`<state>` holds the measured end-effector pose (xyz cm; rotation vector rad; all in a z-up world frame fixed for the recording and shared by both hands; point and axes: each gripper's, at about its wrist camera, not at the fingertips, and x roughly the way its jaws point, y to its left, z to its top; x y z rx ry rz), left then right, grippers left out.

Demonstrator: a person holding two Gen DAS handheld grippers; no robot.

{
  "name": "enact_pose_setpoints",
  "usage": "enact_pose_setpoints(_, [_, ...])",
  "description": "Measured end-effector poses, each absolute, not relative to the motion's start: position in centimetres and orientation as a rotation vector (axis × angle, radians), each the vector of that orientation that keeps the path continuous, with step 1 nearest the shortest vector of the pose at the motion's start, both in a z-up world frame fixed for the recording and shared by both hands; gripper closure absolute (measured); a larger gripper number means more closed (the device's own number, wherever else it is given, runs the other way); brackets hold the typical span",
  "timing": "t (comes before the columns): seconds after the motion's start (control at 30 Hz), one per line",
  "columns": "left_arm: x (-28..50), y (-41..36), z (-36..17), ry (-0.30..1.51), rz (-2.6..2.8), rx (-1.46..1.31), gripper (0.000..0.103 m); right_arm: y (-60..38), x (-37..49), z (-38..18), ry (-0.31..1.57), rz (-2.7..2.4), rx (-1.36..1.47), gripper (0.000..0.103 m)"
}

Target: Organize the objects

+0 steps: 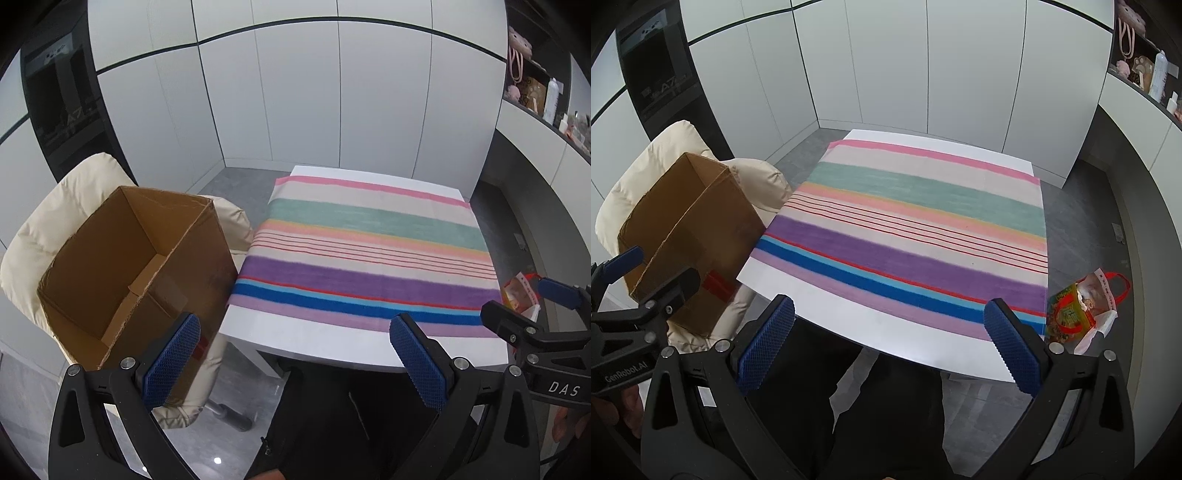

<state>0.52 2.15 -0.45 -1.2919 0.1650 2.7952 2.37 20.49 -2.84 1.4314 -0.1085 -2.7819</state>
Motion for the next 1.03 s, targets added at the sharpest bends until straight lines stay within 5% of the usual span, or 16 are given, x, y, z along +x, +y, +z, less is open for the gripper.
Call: enact_pose_setpoints(1.03, [0.4,2.02,-0.8,0.131,2.779,-1.321,0.0,20.55,2.44,-2.81,-0.11,-2.788,1.423,0.0])
